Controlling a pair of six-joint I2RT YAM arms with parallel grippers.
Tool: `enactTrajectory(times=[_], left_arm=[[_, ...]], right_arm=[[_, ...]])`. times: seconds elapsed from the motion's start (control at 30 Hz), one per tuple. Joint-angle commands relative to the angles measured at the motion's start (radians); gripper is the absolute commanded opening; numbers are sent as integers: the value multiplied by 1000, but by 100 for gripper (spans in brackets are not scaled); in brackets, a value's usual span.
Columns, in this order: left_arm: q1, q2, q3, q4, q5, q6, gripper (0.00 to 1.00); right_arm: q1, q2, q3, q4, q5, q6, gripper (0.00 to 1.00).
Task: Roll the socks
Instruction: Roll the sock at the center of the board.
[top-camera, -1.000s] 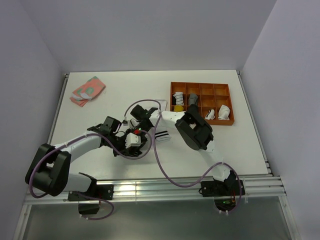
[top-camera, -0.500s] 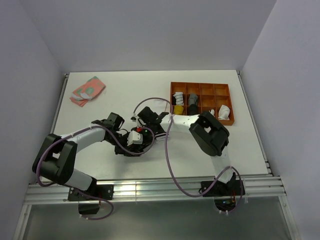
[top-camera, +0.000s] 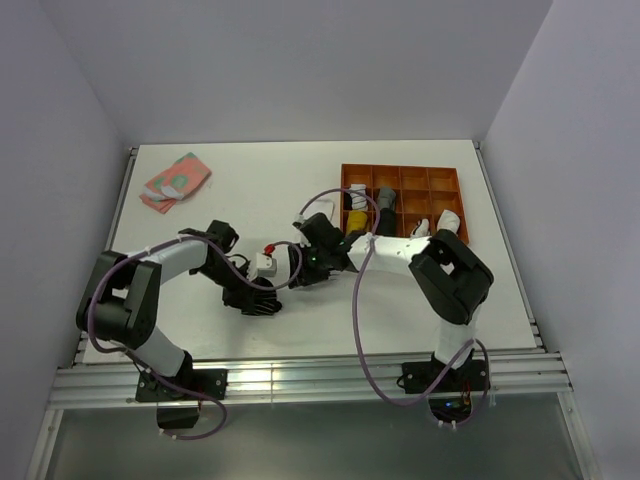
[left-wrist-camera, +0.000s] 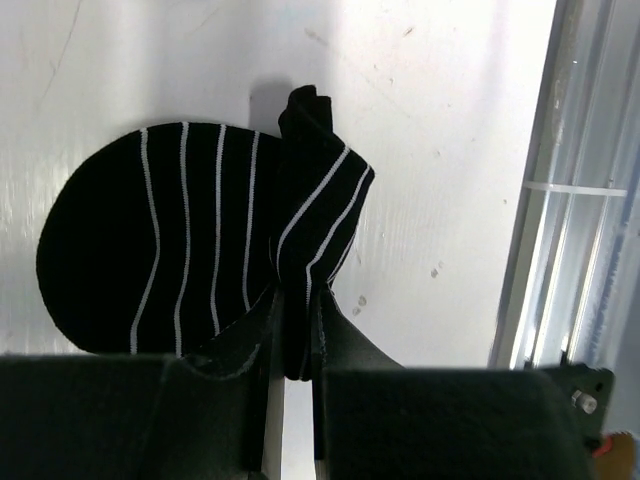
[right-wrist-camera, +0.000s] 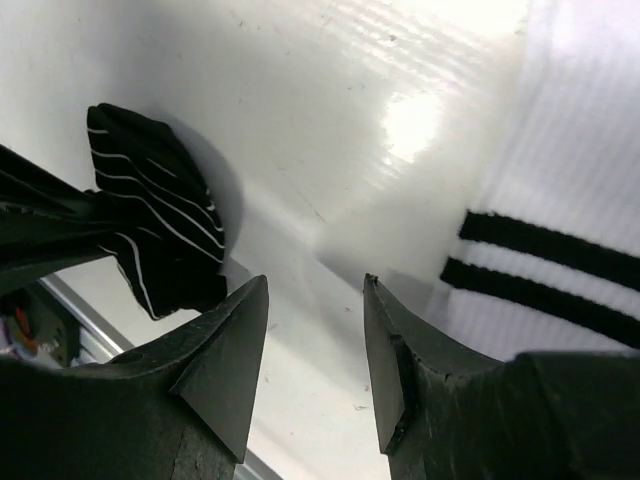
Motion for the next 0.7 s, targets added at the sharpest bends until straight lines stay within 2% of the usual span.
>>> enactTrajectory(times=[0.0,0.17,0.33,0.53,0.67], left_arm=[[27,48,53,-88,42,42,0],[79,131,145,-255,120,148,0],[120,225,229,-375,151,234,0],[120,341,327,-528,161,298,0],[120,406,344,-539,141,285,0]], right_arm=[[-2,-83,-39,90,75,21,50],[-2,-189,-158,214,109,8,50],[11,-301,-246,332,18,-83,52],[119,-315,-189,288,176,-242,52],[240,-247,-108,235,231,-339,53]])
